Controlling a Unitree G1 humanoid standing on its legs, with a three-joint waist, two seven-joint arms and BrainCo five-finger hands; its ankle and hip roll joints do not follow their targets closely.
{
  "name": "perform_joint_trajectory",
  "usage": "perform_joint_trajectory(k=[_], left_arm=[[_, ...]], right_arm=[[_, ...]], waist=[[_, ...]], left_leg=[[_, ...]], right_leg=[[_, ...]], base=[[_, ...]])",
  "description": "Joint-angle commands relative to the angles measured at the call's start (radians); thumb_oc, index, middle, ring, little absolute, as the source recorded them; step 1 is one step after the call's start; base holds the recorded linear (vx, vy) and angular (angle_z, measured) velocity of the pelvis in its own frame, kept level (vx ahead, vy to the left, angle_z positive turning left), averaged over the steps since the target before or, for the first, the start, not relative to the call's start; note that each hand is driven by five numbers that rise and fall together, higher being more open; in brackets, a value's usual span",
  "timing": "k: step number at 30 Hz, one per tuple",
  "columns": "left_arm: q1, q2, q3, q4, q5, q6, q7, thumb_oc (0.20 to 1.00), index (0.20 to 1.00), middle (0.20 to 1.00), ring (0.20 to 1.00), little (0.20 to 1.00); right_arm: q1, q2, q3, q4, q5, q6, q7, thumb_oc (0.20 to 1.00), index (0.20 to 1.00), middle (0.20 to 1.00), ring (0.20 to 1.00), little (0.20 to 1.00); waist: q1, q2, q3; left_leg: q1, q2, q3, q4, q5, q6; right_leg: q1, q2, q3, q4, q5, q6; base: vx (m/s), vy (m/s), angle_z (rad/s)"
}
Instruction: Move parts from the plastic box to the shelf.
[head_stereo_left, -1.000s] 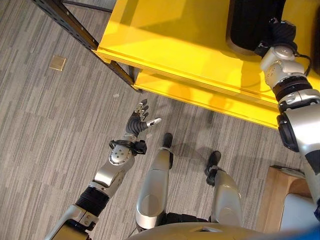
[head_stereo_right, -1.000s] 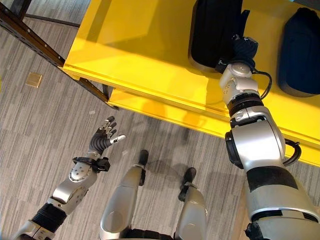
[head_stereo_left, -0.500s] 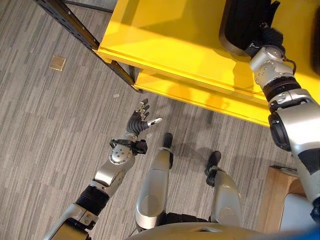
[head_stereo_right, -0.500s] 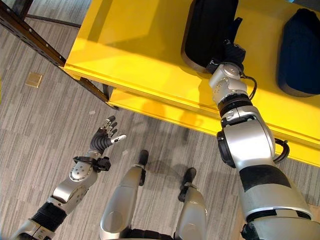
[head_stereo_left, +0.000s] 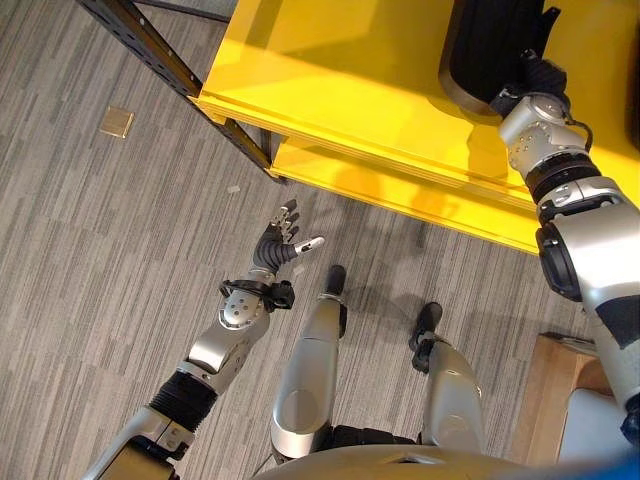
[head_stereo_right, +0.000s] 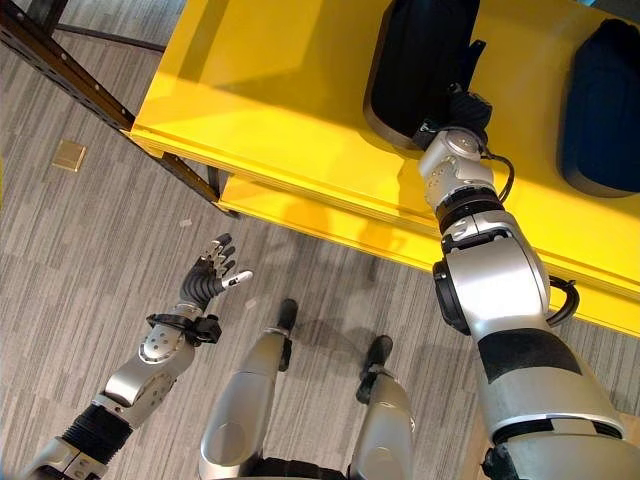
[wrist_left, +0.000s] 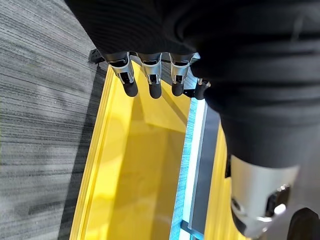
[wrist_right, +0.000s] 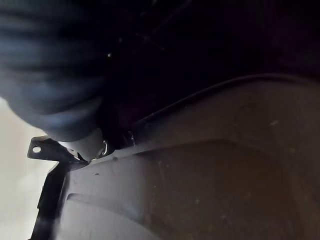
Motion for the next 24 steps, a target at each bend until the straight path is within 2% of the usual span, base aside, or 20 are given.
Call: perform_joint_trajectory(k=[1, 24], left_arm=[[0.005, 0.027, 0.003, -0.082, -0.001, -0.045, 0.006, 1.0, 1.0, 1.0, 1.0, 1.0], [0.019, 0.04, -0.001, -0.088, -0.004, -0.044, 0.005, 1.0, 1.0, 1.0, 1.0, 1.0]], right_arm=[[-0.113, -0.042, 0.006, -0.023, 0.027, -0.08, -0.01, 0.2, 0.2, 0.2, 0.2, 0.2], [-0.106, -0.079, -0.016, 0.015, 0.032, -0.078, -0.036, 0.2, 0.2, 0.2, 0.2, 0.2]], waist=[[0.015, -0.011, -0.027], [0.005, -0.009, -0.021]], left_leg=[[-0.024, 0.029, -0.003, -0.002, -0.026, -0.032], [-0.025, 0.035, -0.004, 0.003, -0.028, -0.034]], right_leg=[[0.052, -0.009, -0.007, 0.042, -0.072, -0.002], [0.05, -0.006, -0.009, 0.051, -0.079, -0.004]], base=[[0.0, 0.0, 0.0], [0.0, 0.0, 0.0]])
